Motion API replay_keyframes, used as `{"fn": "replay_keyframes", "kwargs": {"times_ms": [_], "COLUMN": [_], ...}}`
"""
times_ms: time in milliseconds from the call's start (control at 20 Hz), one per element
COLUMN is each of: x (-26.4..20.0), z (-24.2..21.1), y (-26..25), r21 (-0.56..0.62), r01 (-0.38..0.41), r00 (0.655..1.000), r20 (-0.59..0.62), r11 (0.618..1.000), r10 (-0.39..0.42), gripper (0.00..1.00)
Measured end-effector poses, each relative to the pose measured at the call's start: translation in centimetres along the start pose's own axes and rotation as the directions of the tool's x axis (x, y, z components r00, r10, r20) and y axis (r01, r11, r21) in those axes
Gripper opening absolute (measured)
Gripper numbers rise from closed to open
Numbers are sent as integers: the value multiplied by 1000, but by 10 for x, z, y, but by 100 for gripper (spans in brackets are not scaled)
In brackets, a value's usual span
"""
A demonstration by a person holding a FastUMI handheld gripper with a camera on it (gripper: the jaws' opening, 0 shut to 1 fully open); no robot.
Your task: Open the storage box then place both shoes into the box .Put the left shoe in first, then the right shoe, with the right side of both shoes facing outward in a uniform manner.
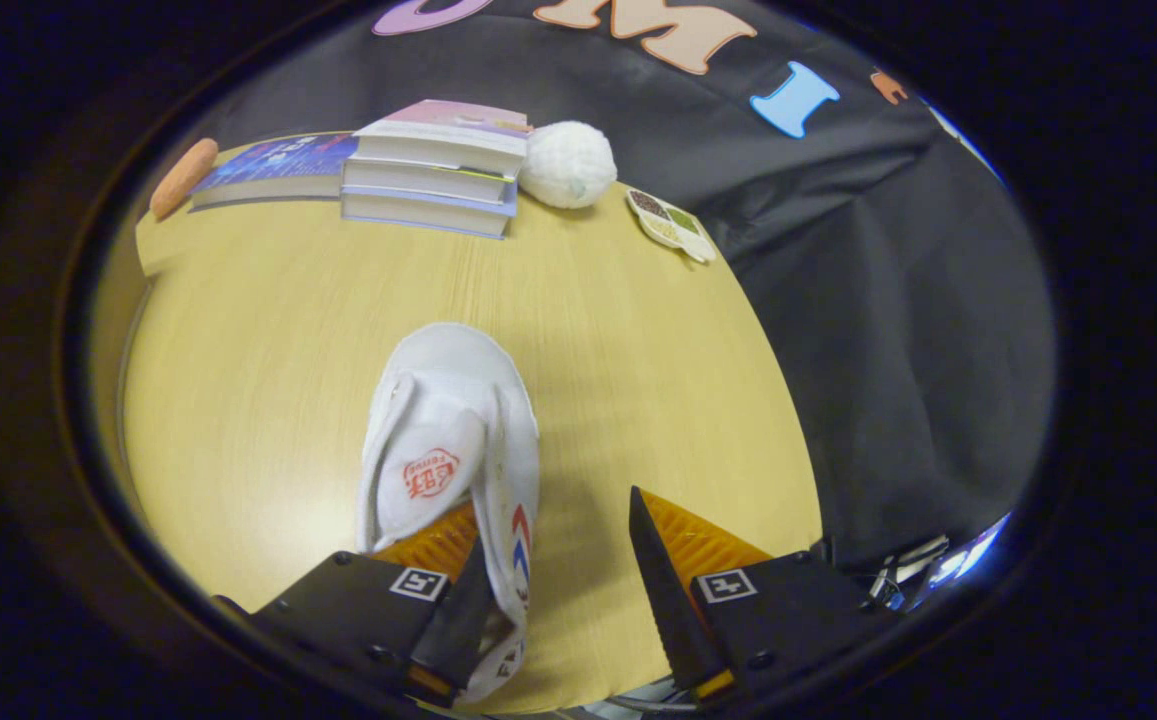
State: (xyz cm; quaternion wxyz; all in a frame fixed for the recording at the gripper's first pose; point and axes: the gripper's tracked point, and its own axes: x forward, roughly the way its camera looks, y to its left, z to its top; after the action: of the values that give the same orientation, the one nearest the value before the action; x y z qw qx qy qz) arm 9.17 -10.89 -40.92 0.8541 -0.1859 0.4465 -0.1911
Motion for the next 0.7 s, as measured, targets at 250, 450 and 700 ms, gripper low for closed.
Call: {"fn": "replay_keyframes", "kwargs": {"times_ms": [250,450,700], "x": [6,8,4], "z": [1,-3,0], "y": [4,25,25], "r21": [-13,-3,-6], "r01": [12,-24,14], "r00": [1000,1000,999], "r20": [18,20,39], "r11": [1000,1000,1000], "r10": [-12,24,-14], "gripper": [68,32,7]}}
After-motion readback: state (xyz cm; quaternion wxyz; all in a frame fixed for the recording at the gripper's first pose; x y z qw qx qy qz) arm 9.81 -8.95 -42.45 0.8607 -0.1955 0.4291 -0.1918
